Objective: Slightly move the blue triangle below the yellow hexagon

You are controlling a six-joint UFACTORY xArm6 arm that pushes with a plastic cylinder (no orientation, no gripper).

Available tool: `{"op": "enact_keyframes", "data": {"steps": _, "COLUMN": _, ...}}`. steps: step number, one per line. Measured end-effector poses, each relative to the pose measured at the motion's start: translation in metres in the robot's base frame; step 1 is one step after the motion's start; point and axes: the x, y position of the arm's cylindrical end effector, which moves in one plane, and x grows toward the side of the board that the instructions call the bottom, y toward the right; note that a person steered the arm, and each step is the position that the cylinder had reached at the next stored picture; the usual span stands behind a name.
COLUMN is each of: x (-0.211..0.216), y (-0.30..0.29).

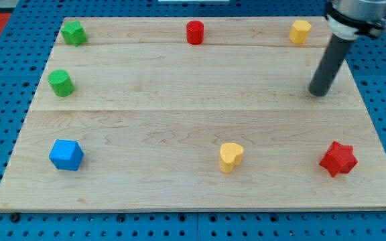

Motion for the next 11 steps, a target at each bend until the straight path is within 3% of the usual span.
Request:
{"op": "enact_keyframes", "data": {"steps": 1, "x": -0.043, "y": -0.017}}
{"op": "enact_keyframes", "data": {"steps": 2, "x": -0.045, "y": -0.017}}
{"op": "enact_keyframes", "data": {"steps": 4, "x": 0.038, "y": -0.002}}
{"op": "enact_keyframes", "data": {"steps": 5, "x": 0.035, "y": 0.018}}
{"op": "enact_keyframes", "data": {"steps": 7, "x": -0.063, "y": 0.007}}
{"op": "enact_keyframes", "data": {"steps": 8, "x": -0.042, "y": -0.021}}
{"op": "enact_keyframes", "data": {"steps": 9, "x": 0.018, "y": -0.019}}
{"op": "enact_keyframes", "data": {"steps": 10, "x": 0.041, "y": 0.030}}
{"op": "enact_keyframes", "data": {"steps": 11, "x": 0.008, "y": 0.054}}
